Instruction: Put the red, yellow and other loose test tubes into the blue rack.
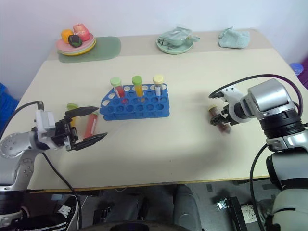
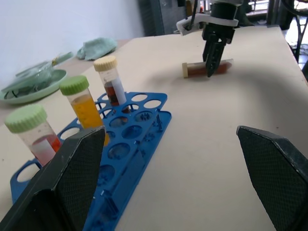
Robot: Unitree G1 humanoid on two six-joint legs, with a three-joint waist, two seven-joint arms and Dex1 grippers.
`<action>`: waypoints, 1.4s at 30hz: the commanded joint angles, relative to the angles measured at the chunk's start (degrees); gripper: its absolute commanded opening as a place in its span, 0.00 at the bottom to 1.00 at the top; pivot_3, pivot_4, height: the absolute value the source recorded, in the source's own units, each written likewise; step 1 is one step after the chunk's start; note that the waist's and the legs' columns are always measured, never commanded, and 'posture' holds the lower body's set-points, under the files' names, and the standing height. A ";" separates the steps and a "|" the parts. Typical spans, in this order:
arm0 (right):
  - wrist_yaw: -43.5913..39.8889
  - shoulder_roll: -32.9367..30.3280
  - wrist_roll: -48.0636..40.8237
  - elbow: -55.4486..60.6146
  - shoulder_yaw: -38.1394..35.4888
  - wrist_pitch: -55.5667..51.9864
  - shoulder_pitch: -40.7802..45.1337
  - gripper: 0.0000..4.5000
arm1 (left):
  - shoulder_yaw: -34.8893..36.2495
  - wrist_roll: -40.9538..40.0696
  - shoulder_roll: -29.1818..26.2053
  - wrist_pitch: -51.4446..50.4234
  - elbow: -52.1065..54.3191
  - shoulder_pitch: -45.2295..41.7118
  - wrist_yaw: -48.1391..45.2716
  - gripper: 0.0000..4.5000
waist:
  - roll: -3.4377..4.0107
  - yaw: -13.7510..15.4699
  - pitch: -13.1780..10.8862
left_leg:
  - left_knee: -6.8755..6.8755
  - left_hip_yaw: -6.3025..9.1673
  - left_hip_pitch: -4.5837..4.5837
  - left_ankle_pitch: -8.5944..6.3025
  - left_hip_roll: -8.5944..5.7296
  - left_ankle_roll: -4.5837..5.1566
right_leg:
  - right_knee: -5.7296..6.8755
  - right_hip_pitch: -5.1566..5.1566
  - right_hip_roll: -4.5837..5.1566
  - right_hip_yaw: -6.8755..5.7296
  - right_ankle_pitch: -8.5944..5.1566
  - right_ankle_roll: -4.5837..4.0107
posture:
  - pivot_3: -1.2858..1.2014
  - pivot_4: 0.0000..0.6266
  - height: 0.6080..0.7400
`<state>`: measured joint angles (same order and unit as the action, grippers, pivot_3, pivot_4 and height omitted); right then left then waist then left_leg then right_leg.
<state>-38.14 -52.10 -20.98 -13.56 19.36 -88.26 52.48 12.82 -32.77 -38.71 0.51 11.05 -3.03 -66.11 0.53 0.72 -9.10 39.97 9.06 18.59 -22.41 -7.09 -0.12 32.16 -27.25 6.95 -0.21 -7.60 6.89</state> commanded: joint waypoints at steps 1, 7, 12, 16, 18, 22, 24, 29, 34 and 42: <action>0.09 0.46 0.57 0.68 -0.19 0.69 -0.02 0.38 | 1.85 -0.96 -0.67 0.16 1.74 0.07 0.31 1.00 | 0.00 0.03 0.00 | 0.00 0.00 0.00 0.00 0.00 0.00 | 0.00 0.00 0.00 0.00 0.00 0.00 | 0.52 0.24 1.00; 0.57 0.92 0.14 1.85 -2.12 -0.14 -0.33 0.16 | 1.63 -0.63 -0.64 0.86 1.10 0.05 -0.01 1.00 | -0.01 -0.01 0.01 | 0.00 0.00 -0.02 0.00 0.00 0.00 | 0.00 0.02 -0.01 0.00 0.00 0.00 | 0.52 0.24 1.00; 1.40 2.63 -1.12 3.35 -8.27 -0.84 -0.01 0.16 | 1.30 -0.38 -0.76 1.21 -0.80 -1.58 -0.71 1.00 | 0.00 -0.01 0.00 | -0.01 0.00 -0.02 0.00 0.00 0.00 | 0.00 0.01 -0.01 0.00 0.00 0.00 | 0.52 0.24 1.00; 1.59 4.41 -2.46 9.89 -18.25 8.48 -2.43 0.16 | 0.80 0.05 -0.63 1.95 -3.12 -3.62 -1.53 1.00 | 0.00 -0.02 0.00 | -0.02 0.00 -0.02 0.00 0.00 0.00 | 0.00 0.00 -0.02 0.00 0.00 0.00 | 0.52 0.24 1.00; 1.91 4.72 -2.35 16.05 -23.97 17.42 -7.11 0.16 | 0.69 0.12 -0.71 2.13 -3.88 -4.57 -1.90 1.00 | -0.01 0.18 0.01 | -0.02 0.04 0.01 0.00 0.00 0.00 | 0.01 0.01 -0.03 -0.02 0.00 0.00 | 0.52 0.24 1.00; 4.47 13.08 -7.60 26.67 -37.85 26.99 -13.28 0.16 | 0.90 0.25 -0.93 2.77 -6.81 -6.91 -2.73 1.00 | -0.02 0.00 0.01 | -0.01 0.03 0.01 0.00 -0.02 0.00 | 0.01 0.05 -0.03 -0.02 0.05 0.08 | 0.52 0.24 1.00; 4.86 17.59 -8.42 34.13 -38.99 34.01 -18.40 0.16 | 1.04 0.42 -0.94 3.01 -8.52 -8.24 -3.05 1.00 | -0.01 -0.16 0.02 | 0.00 0.06 -0.04 0.00 0.02 0.00 | 0.02 0.04 -0.06 0.02 0.08 0.06 | 0.52 0.24 1.00; 9.53 29.56 -2.38 40.39 -31.85 53.92 -28.59 0.16 | 0.83 1.60 -1.41 4.53 -14.00 -12.63 -4.54 1.00 | -0.01 -0.34 0.04 | -0.02 0.02 -0.19 -0.01 0.05 -0.03 | 0.06 0.06 -0.11 0.05 0.09 0.04 | 0.52 0.24 1.00; 14.20 38.21 7.01 34.58 -21.61 71.37 -30.72 0.16 | 0.03 2.55 -1.58 4.84 -17.43 -16.77 -5.63 1.00 | -0.01 -0.71 0.05 | 0.00 -0.02 -0.20 -0.01 0.02 -0.03 | 0.09 0.01 -0.12 0.06 0.13 -0.02 | 0.52 0.24 1.00; 16.11 45.27 12.67 20.47 -15.82 87.28 -28.31 0.16 | -0.08 3.39 -1.86 5.14 -20.36 -19.06 -7.45 1.00 | 0.00 -1.99 0.04 | -0.06 -0.01 -0.22 -0.01 0.00 -0.04 | 0.13 -0.01 -0.18 0.05 0.14 -0.04 | 0.52 0.24 1.00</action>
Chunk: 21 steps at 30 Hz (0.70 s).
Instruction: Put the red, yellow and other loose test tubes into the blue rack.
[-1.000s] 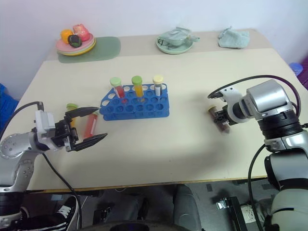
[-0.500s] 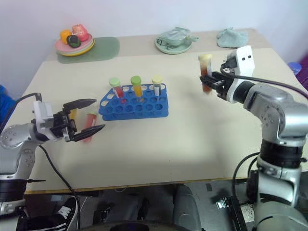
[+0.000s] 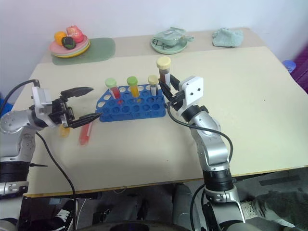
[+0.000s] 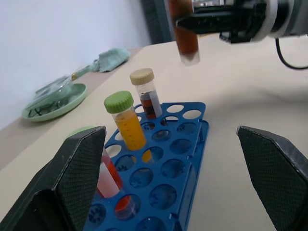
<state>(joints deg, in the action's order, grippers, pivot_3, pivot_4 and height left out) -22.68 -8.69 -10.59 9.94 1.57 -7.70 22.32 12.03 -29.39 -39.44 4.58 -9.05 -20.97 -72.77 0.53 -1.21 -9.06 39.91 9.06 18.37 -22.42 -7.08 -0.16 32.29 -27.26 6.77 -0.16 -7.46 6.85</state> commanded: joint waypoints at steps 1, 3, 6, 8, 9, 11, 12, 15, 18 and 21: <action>0.69 2.65 3.06 -5.21 2.88 8.87 1.87 0.16 | 0.78 0.17 -1.27 1.23 -0.20 -1.07 -0.99 1.00 | 0.00 -0.15 0.00 | -0.01 0.00 -0.01 0.00 0.00 0.00 | 0.00 -0.01 -0.01 0.00 0.00 0.00 | 0.52 0.24 1.00; 1.41 3.55 5.33 -9.42 4.16 13.19 2.24 0.16 | 1.08 0.13 -1.49 0.93 -0.18 -0.99 -1.09 1.00 | 0.00 -0.55 0.00 | -0.04 0.00 -0.02 0.00 0.02 -0.01 | 0.00 -0.02 -0.04 0.00 0.00 -0.01 | 0.52 0.24 1.00; 0.36 4.80 4.94 -14.02 4.82 16.77 2.22 0.16 | 1.45 -0.12 -2.14 0.24 0.48 -0.11 -1.25 1.00 | 0.00 -1.04 0.00 | -0.04 0.01 -0.01 0.00 0.02 -0.02 | 0.00 -0.02 -0.04 0.00 0.00 -0.01 | 0.52 0.24 1.00; -0.70 5.22 4.26 -15.53 5.30 17.95 1.84 0.16 | 1.62 -0.59 -2.65 -0.66 0.98 0.92 -1.39 1.00 | 0.02 -1.24 -0.01 | -0.04 0.02 -0.01 0.00 0.02 -0.02 | 0.00 -0.02 -0.04 0.00 0.00 -0.01 | 0.52 0.24 1.00; -1.08 5.42 3.87 -16.09 5.31 18.16 1.62 0.16 | 1.70 -0.82 -2.87 -1.06 1.24 1.41 -1.51 1.00 | 0.01 -1.35 -0.01 | -0.05 0.02 -0.01 0.00 0.02 -0.02 | 0.00 -0.02 -0.04 0.00 0.00 -0.01 | 0.52 0.24 1.00; -2.03 5.86 2.96 -16.66 5.33 18.62 1.14 0.16 | 2.05 -1.31 -3.12 -1.71 1.65 2.12 -1.44 1.00 | 0.02 -1.41 -0.01 | -0.08 0.02 -0.01 -0.01 0.02 -0.02 | 0.00 -0.06 -0.04 0.00 -0.01 -0.01 | 0.52 0.24 1.00; -2.16 6.01 2.99 -17.31 5.29 19.07 1.13 0.16 | 2.19 -1.32 -3.16 -1.79 1.76 2.35 -1.34 1.00 | 0.02 -1.41 -0.01 | -0.09 0.02 -0.01 -0.01 0.02 -0.02 | 0.01 -0.07 -0.04 0.00 -0.01 -0.01 | 0.52 0.24 1.00; -2.45 6.11 3.93 -19.21 5.71 20.50 1.19 0.16 | 2.52 -1.22 -3.15 -1.57 2.23 2.94 -1.23 1.00 | 0.02 -1.34 -0.01 | -0.10 0.02 -0.02 -0.01 0.02 -0.03 | 0.01 -0.07 -0.06 0.00 -0.01 -0.01 | 0.52 0.24 1.00; -2.06 6.75 4.57 -20.57 6.17 21.69 1.34 0.16 | 2.76 -1.42 -3.11 -1.79 2.72 3.17 -1.04 1.00 | 0.02 -1.35 -0.01 | -0.10 0.01 -0.02 -0.01 0.02 -0.03 | 0.00 -0.06 -0.05 0.00 -0.01 -0.01 | 0.52 0.24 1.00; -2.19 7.40 4.79 -21.49 6.84 22.51 1.14 0.16 | 2.81 -1.34 -3.16 -1.77 2.82 3.34 -1.06 1.00 | 0.03 -1.41 -0.01 | -0.11 0.01 -0.02 -0.01 0.02 -0.03 | 0.01 -0.07 -0.06 0.00 -0.01 -0.01 | 0.52 0.24 1.00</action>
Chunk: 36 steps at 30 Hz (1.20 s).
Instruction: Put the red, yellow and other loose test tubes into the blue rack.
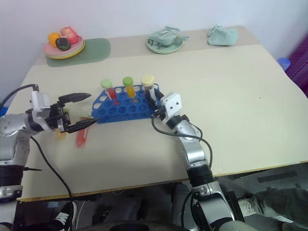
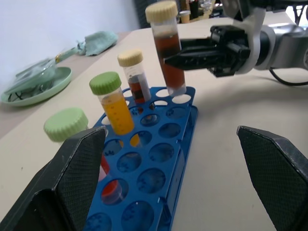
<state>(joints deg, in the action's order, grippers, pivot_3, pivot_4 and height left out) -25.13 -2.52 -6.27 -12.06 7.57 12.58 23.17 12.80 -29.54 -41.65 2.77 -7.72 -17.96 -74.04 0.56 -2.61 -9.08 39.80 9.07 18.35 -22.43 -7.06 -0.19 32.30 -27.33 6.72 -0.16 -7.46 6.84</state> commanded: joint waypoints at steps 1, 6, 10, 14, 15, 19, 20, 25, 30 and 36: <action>0.29 1.28 0.54 0.21 0.89 2.55 0.16 0.16 | 2.03 -1.12 -0.92 0.11 1.47 0.32 0.24 1.00 | 0.00 -0.02 0.00 | 0.00 0.00 0.00 0.00 0.00 0.00 | 0.00 0.00 0.00 0.00 0.00 0.00 | 0.52 0.24 1.00; -0.10 1.26 -0.09 0.36 0.75 2.73 -1.10 0.16 | 2.15 -1.22 -1.02 0.10 1.66 0.70 0.30 1.00 | 0.00 0.06 0.00 | 0.00 0.00 0.00 0.00 0.00 0.00 | 0.00 0.01 0.00 0.00 0.00 0.00 | 0.52 0.24 1.00; -0.47 0.88 0.29 0.12 0.87 3.41 -1.66 0.16 | 1.98 -1.33 -1.04 -0.24 1.89 0.77 0.35 1.00 | 0.00 0.02 0.00 | 0.00 0.00 0.00 0.00 0.00 0.00 | 0.00 0.00 0.00 0.00 0.00 0.00 | 0.52 0.24 1.00; -0.99 0.49 -0.34 -0.26 0.33 3.15 -1.44 0.16 | 1.88 -1.43 -1.20 -0.35 1.79 0.68 0.11 1.00 | 0.00 0.04 0.00 | 0.00 0.00 0.00 0.00 0.00 0.00 | 0.00 0.01 0.00 0.00 0.00 0.00 | 0.52 0.24 1.00; -1.13 0.55 -0.87 -0.21 0.09 2.78 -1.45 0.16 | 1.85 -1.46 -1.25 -0.36 1.80 0.66 0.06 1.00 | 0.00 0.04 0.00 | 0.00 0.00 0.00 0.00 0.00 0.00 | 0.00 0.01 0.00 0.00 0.00 0.00 | 0.52 0.24 1.00; -1.27 0.30 -0.87 -0.65 -0.34 2.82 -1.94 0.16 | 1.84 -1.54 -1.42 -0.41 1.86 0.61 0.08 1.00 | 0.00 0.04 0.00 | 0.00 0.00 0.00 0.00 0.00 0.00 | 0.00 0.01 0.00 0.00 0.00 0.00 | 0.52 0.24 1.00; -1.26 0.37 -0.95 -0.81 -0.45 2.70 -2.10 0.16 | 1.80 -1.51 -1.39 -0.33 2.02 0.71 0.12 1.00 | 0.00 0.05 0.00 | 0.00 0.00 0.00 0.00 0.00 -0.01 | 0.00 0.01 0.00 0.00 0.00 0.00 | 0.52 0.24 1.00; -1.02 0.87 -1.49 -2.03 -0.63 2.50 -1.58 0.16 | 1.85 -1.69 -1.32 -0.47 2.52 1.16 0.39 1.00 | 0.01 0.02 0.01 | 0.00 0.00 -0.01 0.00 0.00 0.00 | 0.00 0.01 0.00 0.00 0.00 0.00 | 0.52 0.24 1.00; -0.56 0.77 -1.37 -4.56 -1.26 3.25 0.04 0.16 | 1.80 -1.89 -1.18 -0.66 3.70 1.86 0.92 1.00 | 0.00 0.06 0.02 | 0.02 0.00 -0.03 0.00 0.00 -0.01 | 0.01 0.05 0.00 0.00 0.00 0.00 | 0.52 0.24 1.00; -0.59 -0.05 -0.84 -4.97 -1.56 3.71 -0.19 0.16 | 2.11 -2.01 -1.25 -0.81 4.59 2.47 1.20 1.00 | 0.01 0.04 0.03 | 0.02 0.00 -0.04 0.00 0.00 -0.01 | 0.02 0.05 0.00 0.00 0.00 0.00 | 0.52 0.24 1.00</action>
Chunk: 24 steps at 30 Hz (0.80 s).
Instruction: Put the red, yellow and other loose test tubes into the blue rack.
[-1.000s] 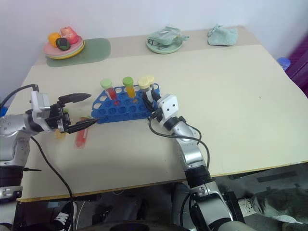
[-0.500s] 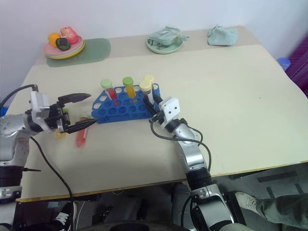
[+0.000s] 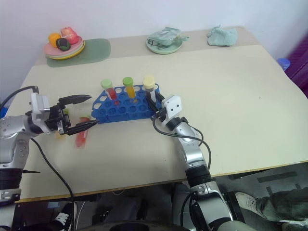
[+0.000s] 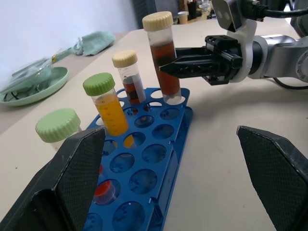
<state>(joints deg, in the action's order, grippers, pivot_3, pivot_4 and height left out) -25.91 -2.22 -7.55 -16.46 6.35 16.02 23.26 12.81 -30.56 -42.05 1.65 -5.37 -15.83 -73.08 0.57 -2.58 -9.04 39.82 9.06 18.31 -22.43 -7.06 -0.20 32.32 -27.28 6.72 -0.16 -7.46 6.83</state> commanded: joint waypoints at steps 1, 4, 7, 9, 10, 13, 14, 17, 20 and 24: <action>0.05 -0.51 0.27 -0.12 -0.38 0.15 -0.56 0.16 | 2.16 -1.06 -0.88 0.21 2.34 0.42 0.30 1.00 | 0.00 0.01 0.00 | 0.00 0.00 0.00 0.00 0.00 0.00 | 0.00 0.00 0.00 0.00 0.00 0.00 | 0.52 0.24 1.00; -0.56 -0.87 -0.22 1.69 -0.12 -0.39 -1.61 0.16 | 2.27 -1.18 -1.00 0.03 2.58 0.69 0.33 1.00 | 0.00 0.04 0.00 | 0.00 0.00 0.00 0.00 0.00 0.00 | 0.00 0.00 0.00 0.00 0.00 0.00 | 0.52 0.24 1.00; -1.11 -1.04 0.41 3.29 0.98 -0.55 -2.65 0.16 | 2.20 -1.17 -0.95 -0.14 2.76 0.77 0.43 1.00 | 0.00 0.01 0.01 | 0.00 0.00 0.00 0.00 0.00 0.00 | 0.00 0.00 0.00 0.00 0.00 0.00 | 0.52 0.24 1.00; -1.11 -0.57 0.34 3.79 1.32 -0.97 -2.93 0.16 | 2.09 -1.16 -0.86 -0.23 2.71 0.64 0.53 1.00 | 0.00 0.02 0.01 | 0.00 0.00 0.00 0.00 0.00 0.00 | 0.00 0.00 0.00 0.00 0.00 0.00 | 0.52 0.24 1.00; -1.09 -0.42 0.28 4.04 1.39 -1.21 -2.98 0.16 | 2.07 -1.15 -0.86 -0.22 2.74 0.65 0.53 1.00 | 0.00 0.02 0.01 | 0.00 0.00 0.00 0.00 0.00 0.00 | 0.00 0.00 0.00 0.00 0.00 0.00 | 0.52 0.24 1.00; -0.76 -0.14 0.65 3.97 1.57 -1.24 -2.70 0.16 | 2.03 -1.22 -0.94 -0.32 2.76 0.59 0.54 1.00 | 0.00 0.02 0.01 | 0.00 0.00 0.00 0.00 0.00 0.00 | 0.00 0.00 0.00 0.00 0.00 0.00 | 0.52 0.24 1.00; -0.65 -0.12 0.93 3.58 1.61 -0.98 -2.45 0.16 | 2.03 -1.29 -0.95 -0.45 2.79 0.58 0.58 1.00 | 0.00 0.02 0.01 | 0.00 0.00 0.00 0.00 0.00 0.00 | 0.00 0.00 0.00 0.00 0.00 0.00 | 0.52 0.24 1.00; -0.29 0.03 1.27 2.21 1.35 -0.61 -1.58 0.16 | 1.95 -1.33 -0.92 -0.76 3.02 0.45 0.81 1.00 | 0.00 0.02 0.01 | 0.00 0.00 0.00 0.00 0.00 0.00 | 0.00 0.00 0.00 0.00 0.00 0.00 | 0.52 0.24 1.00; -0.27 0.04 1.22 1.60 1.21 -0.44 -1.08 0.16 | 1.96 -1.30 -0.89 -1.07 3.64 0.62 1.13 1.00 | 0.00 0.02 0.01 | 0.00 0.00 0.00 0.00 0.00 0.00 | 0.00 0.00 0.00 0.00 0.00 0.00 | 0.52 0.24 1.00; -0.38 0.04 1.14 1.42 1.25 -0.46 -1.05 0.16 | 2.16 -1.28 -0.89 -1.44 4.33 1.04 1.43 1.00 | 0.00 0.01 0.01 | 0.00 0.00 0.00 0.00 0.00 0.00 | 0.00 0.00 0.00 0.00 0.00 0.00 | 0.52 0.24 1.00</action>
<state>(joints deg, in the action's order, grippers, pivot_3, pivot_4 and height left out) -26.28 -2.47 -6.91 -14.44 7.12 15.49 21.93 12.86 -30.66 -42.07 0.34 -3.08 -15.19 -72.03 0.57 -2.56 -9.03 39.82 9.07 18.30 -22.43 -7.06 -0.20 32.32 -27.28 6.72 -0.16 -7.46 6.83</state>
